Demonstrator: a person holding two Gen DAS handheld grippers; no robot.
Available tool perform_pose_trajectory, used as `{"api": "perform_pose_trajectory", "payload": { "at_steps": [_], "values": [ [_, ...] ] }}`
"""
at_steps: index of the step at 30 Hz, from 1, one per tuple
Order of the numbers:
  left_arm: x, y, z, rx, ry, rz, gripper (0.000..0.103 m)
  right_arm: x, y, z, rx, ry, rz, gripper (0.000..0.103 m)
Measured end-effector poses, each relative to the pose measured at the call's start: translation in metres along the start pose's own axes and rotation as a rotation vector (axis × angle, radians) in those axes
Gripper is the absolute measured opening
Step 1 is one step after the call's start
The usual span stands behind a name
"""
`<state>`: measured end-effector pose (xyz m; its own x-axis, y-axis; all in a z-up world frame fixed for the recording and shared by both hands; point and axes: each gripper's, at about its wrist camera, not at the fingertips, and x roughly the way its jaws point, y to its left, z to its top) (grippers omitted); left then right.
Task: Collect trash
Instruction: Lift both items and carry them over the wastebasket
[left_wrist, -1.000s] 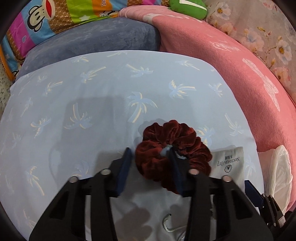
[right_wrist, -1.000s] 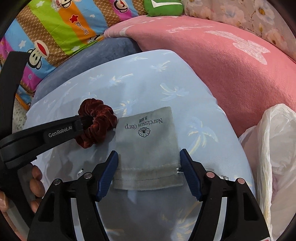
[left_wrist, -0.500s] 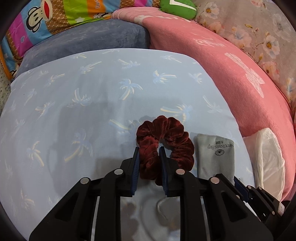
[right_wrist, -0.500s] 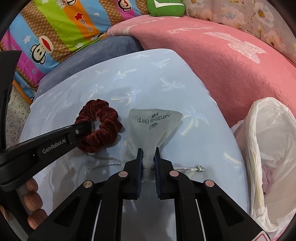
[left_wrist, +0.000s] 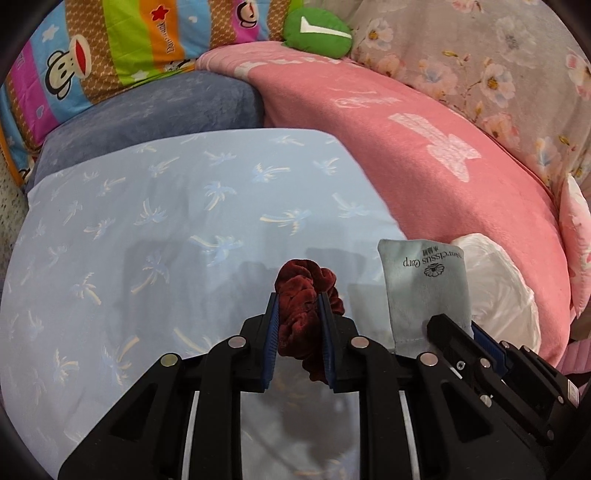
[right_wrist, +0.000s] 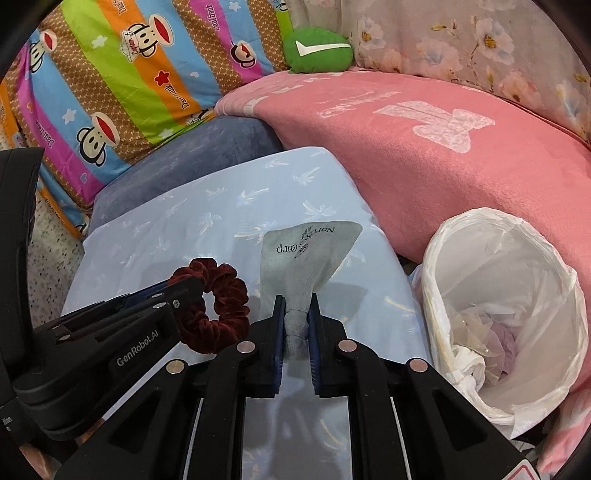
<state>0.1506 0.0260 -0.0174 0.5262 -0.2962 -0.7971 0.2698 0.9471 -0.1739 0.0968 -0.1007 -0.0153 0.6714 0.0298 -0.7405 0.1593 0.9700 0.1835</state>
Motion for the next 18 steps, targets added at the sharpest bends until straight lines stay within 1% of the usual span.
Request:
{"api": "perform_pose_trajectory", "payload": {
  "at_steps": [12,18],
  "values": [
    [-0.039,-0.058,0.002,0.104,-0.076,-0.057,0.02,-0.063,-0.043,0.008,0.06,-0.114,-0.032,0.011],
    [-0.046,-0.089,0.004,0.155,-0.093,-0.092,0.02,-0.088,-0.07,0.01,0.102,-0.157,-0.061,0.011]
  ]
}}
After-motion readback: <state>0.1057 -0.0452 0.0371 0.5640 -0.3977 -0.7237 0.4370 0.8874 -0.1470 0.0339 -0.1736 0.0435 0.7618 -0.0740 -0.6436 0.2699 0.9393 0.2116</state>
